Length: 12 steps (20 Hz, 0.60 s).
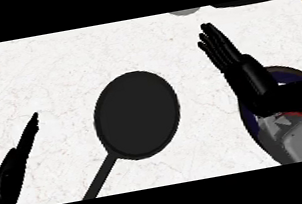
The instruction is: Pick the bell pepper from the plate and place it in the pan
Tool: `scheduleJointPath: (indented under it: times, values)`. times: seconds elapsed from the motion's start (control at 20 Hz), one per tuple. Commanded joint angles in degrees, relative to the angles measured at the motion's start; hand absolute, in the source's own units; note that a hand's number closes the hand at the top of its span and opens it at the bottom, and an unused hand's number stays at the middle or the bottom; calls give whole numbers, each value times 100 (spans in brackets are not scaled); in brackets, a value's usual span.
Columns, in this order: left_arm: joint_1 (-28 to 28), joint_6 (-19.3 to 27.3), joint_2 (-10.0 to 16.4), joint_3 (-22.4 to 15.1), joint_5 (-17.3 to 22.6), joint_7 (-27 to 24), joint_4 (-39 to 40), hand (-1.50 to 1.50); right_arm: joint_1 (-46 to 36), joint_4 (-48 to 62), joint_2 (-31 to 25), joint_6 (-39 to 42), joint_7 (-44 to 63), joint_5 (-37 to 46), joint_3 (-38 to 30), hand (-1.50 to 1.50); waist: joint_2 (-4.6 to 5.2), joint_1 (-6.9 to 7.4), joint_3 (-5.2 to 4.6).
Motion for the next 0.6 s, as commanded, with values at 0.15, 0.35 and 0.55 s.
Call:
scheduleJointPath:
  times: [0.15,0.35,0.55]
  values:
    - [-114,419,-89,722,262,436,559,0,381,-699,-1133,2493,-843,-1323,-350,-150,31,-240,-17]
    - [-2,451,-102,791,399,700,706,0,-74,-645,-2184,1781,-1159,463,-1190,150,-168,-715,-155]
    - [-103,381,-89,1112,739,928,826,0,1240,534,-1371,2158,-2392,-1665,-2491,150,98,-468,20]
